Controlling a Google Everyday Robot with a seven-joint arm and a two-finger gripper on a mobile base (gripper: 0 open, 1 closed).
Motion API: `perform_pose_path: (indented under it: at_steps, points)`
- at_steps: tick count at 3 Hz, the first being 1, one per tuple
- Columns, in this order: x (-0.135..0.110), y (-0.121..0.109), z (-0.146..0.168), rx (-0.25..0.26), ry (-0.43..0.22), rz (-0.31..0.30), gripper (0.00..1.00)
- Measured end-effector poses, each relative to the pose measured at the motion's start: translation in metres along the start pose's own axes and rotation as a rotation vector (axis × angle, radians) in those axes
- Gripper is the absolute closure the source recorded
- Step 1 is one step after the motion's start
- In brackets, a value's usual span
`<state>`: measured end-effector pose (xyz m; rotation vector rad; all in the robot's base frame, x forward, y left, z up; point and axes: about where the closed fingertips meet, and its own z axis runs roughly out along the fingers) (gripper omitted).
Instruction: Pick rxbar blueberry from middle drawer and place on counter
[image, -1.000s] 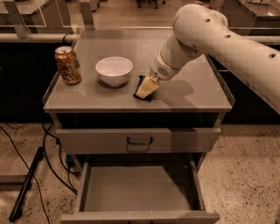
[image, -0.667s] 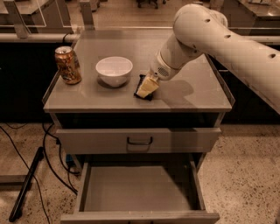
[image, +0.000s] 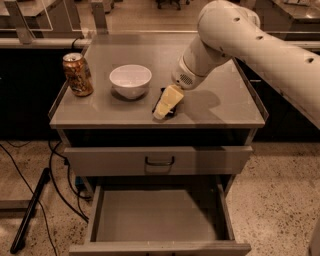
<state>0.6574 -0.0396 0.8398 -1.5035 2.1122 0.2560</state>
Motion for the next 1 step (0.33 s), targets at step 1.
perform_pose_path:
  at_steps: [1]
  points:
    - [-0.0002,-0.0001,-0.0002,-0.001,0.001,0.002,0.00]
